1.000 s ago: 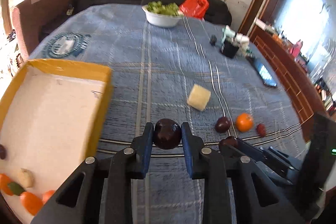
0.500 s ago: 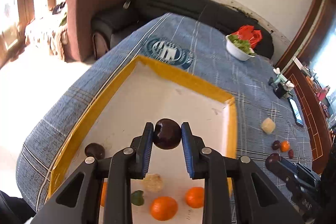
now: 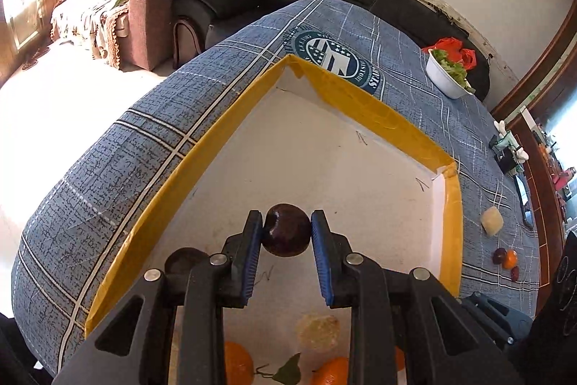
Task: Organize fruits
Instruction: 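Carry both plums over the tray and open both tools to drop them, then withdraw both open tools from the tray toward the remaining fruit, then grasp the last dark plum with the left tool while the right tool grasps the orange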
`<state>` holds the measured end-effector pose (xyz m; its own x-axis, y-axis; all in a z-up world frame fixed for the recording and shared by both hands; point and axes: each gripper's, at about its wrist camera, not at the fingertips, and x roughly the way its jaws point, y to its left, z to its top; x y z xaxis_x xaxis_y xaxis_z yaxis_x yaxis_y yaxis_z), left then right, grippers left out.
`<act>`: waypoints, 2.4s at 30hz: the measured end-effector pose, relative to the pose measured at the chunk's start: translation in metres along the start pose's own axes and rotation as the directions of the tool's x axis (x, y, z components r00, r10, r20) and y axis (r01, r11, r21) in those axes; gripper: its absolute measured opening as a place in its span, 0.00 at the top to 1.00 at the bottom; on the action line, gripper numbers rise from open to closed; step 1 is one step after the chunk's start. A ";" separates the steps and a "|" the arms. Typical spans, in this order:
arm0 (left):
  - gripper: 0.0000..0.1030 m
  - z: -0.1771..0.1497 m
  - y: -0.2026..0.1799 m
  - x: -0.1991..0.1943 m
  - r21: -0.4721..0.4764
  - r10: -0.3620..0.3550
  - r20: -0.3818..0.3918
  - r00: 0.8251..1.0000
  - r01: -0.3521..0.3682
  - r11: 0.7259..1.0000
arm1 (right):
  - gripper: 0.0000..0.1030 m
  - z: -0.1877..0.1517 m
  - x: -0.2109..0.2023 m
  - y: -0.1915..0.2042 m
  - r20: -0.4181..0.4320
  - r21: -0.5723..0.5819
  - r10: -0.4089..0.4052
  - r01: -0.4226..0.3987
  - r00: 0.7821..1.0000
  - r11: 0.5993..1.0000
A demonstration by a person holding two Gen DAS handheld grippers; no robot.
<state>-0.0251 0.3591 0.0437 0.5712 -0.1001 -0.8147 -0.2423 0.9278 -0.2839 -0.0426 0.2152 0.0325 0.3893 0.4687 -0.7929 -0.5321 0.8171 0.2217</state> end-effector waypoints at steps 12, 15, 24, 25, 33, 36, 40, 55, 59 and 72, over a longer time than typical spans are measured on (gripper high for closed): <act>0.49 -0.017 -0.018 -0.047 0.043 0.078 0.125 0.989 -0.084 0.996 | 0.55 -0.007 -0.018 0.007 0.053 -0.040 -0.008 0.010 0.999 0.999; 0.27 -0.029 -0.033 -0.069 0.048 0.116 0.180 0.977 -0.127 0.991 | 0.54 -0.016 -0.038 -0.001 0.087 -0.018 -0.006 0.008 0.996 1.000; 0.15 -0.079 -0.092 -0.097 0.128 0.078 0.214 0.974 -0.108 0.986 | 0.50 -0.048 -0.082 -0.054 0.139 0.106 -0.055 0.040 0.989 0.994; 0.15 -0.083 -0.098 -0.097 0.137 0.078 0.211 0.974 -0.109 0.985 | 0.50 -0.053 -0.087 -0.063 0.142 0.124 -0.064 0.046 0.988 0.991; 0.15 -0.105 -0.134 -0.096 0.219 -0.022 0.172 0.985 -0.016 0.976 | 0.50 -0.084 -0.138 -0.140 0.187 0.268 -0.170 0.116 0.968 0.956; 0.15 -0.109 -0.143 -0.089 0.231 -0.056 0.145 0.988 0.021 0.973 | 0.50 -0.096 -0.164 -0.181 0.207 0.367 -0.231 0.143 0.951 0.919; 0.15 -0.115 -0.154 -0.079 0.250 -0.080 0.116 0.990 0.049 0.967 | 0.47 -0.114 -0.193 -0.240 0.216 0.505 -0.297 0.154 0.930 0.850; 0.15 -0.114 -0.195 -0.046 0.305 -0.095 0.063 0.993 0.072 0.950 | 0.48 -0.091 -0.140 -0.279 0.122 0.454 -0.336 0.249 0.934 0.855; 0.15 -0.103 -0.208 -0.032 0.298 -0.120 0.028 0.992 0.106 0.949 | 0.55 -0.083 -0.120 -0.277 0.076 0.403 -0.350 0.292 0.934 0.868; 0.16 -0.102 -0.286 0.038 0.415 -0.164 -0.043 0.986 0.166 0.895 | 0.63 -0.095 -0.146 -0.290 0.184 0.478 -0.283 0.166 0.941 0.863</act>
<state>-0.0146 0.0535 0.0424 0.5691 -0.2658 -0.7781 0.2037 0.9624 -0.1797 -0.0162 -0.1222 0.0296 0.6553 0.2720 -0.7047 -0.0354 0.9430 0.3311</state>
